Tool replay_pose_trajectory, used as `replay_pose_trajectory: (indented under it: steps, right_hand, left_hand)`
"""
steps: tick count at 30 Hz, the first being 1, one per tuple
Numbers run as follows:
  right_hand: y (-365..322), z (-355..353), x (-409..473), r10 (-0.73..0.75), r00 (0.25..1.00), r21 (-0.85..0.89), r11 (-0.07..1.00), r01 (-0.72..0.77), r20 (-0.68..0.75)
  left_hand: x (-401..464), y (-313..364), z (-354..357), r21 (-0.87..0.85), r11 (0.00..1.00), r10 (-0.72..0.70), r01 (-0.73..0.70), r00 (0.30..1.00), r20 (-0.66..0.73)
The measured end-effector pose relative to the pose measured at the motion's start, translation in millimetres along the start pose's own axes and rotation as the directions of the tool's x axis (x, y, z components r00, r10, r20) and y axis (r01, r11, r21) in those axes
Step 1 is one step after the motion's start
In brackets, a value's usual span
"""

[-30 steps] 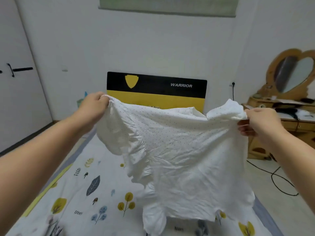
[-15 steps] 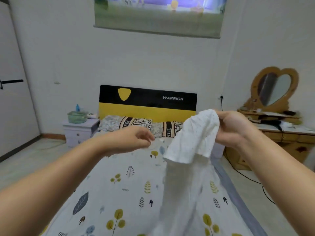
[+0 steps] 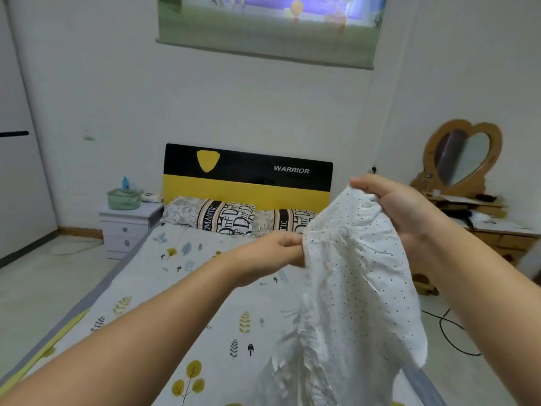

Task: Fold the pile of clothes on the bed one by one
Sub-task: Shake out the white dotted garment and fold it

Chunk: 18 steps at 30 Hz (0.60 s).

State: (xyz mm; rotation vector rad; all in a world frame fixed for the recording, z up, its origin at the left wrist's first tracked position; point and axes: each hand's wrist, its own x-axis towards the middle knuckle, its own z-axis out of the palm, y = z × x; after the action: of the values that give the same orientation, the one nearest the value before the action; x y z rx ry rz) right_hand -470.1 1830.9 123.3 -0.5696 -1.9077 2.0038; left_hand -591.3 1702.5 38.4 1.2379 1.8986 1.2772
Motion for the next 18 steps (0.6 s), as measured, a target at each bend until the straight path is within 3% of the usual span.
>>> replay_pose_trajectory:
  steps: [3, 5, 10, 13, 16, 18]
  right_hand:
    - [6, -10, -5, -0.041, 0.998, -0.088, 0.995, 0.038, -0.041]
    - [10, -13, -7, -0.045, 0.999, -0.098, 0.994, 0.044, -0.015]
    - [15, -3, -8, -0.061, 0.989, -0.201, 0.976, 0.087, 0.131]
    - [23, -7, -4, -0.129, 0.988, -0.352, 0.923, 0.152, 0.088]
    - [34, -17, 0, -0.135, 0.99, -0.705, 0.706, 0.068, -0.039]
    - [41, -14, -2, -0.153, 0.984, -0.761, 0.648, 0.032, -0.089]
  left_hand:
    - [-4, 9, -7, -0.228, 0.974, -0.016, -0.001, 0.997, -0.073]
    - [-3, 12, -10, -0.21, 0.977, 0.026, -0.046, 0.995, -0.097]
    - [-3, 18, 15, -0.16, 0.986, 0.063, -0.041, 0.989, 0.134]
    - [-4, 20, 14, -0.126, 0.989, 0.076, -0.079, 0.997, -0.029]
    - [-7, 23, 4, -0.012, 0.995, 0.094, -0.098, 0.976, -0.194]
    - [-8, 24, 1, 0.04, 0.992, 0.128, -0.121, 0.954, -0.273]
